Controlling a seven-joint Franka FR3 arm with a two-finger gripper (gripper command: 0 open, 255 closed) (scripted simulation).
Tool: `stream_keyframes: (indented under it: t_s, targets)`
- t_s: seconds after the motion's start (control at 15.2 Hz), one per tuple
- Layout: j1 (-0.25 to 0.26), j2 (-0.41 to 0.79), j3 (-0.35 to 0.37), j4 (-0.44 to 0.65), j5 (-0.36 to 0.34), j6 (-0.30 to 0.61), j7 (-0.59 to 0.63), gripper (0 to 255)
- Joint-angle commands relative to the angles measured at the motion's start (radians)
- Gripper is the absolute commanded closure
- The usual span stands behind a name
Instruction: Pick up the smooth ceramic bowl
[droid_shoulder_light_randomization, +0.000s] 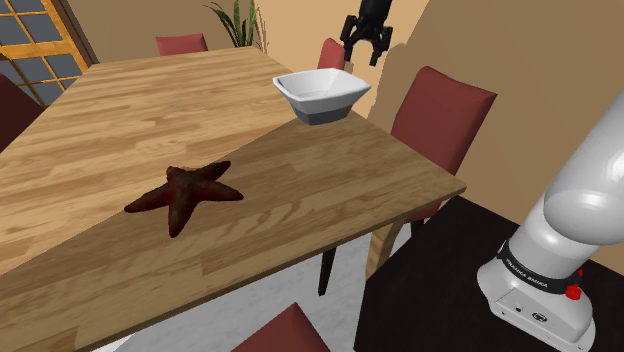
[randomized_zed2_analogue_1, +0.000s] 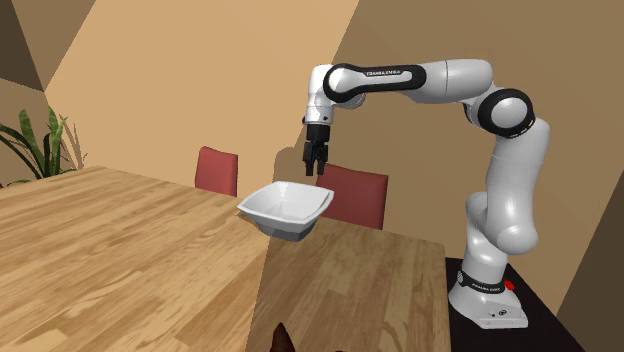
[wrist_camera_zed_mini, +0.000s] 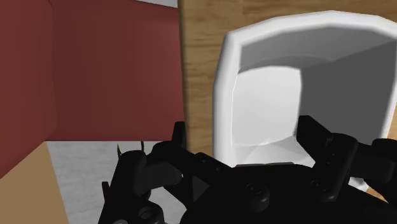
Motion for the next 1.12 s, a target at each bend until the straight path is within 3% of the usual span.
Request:
stream_keyframes:
  t_s: [0.0,0.53,0.59,1.06]
  targets:
    - [-0.004,0.031,-0.004,0.021,0.012,0.007,0.002,0]
    - [-0.002,0.025,-0.002,-0.073,0.015,0.093,-0.018,0]
    - [-0.001,0.026,-0.001,-0.073,0.016,0.094,-0.018,255]
    - [-0.001,0.025,-0.001,-0.073,0.015,0.093,-0.017,255]
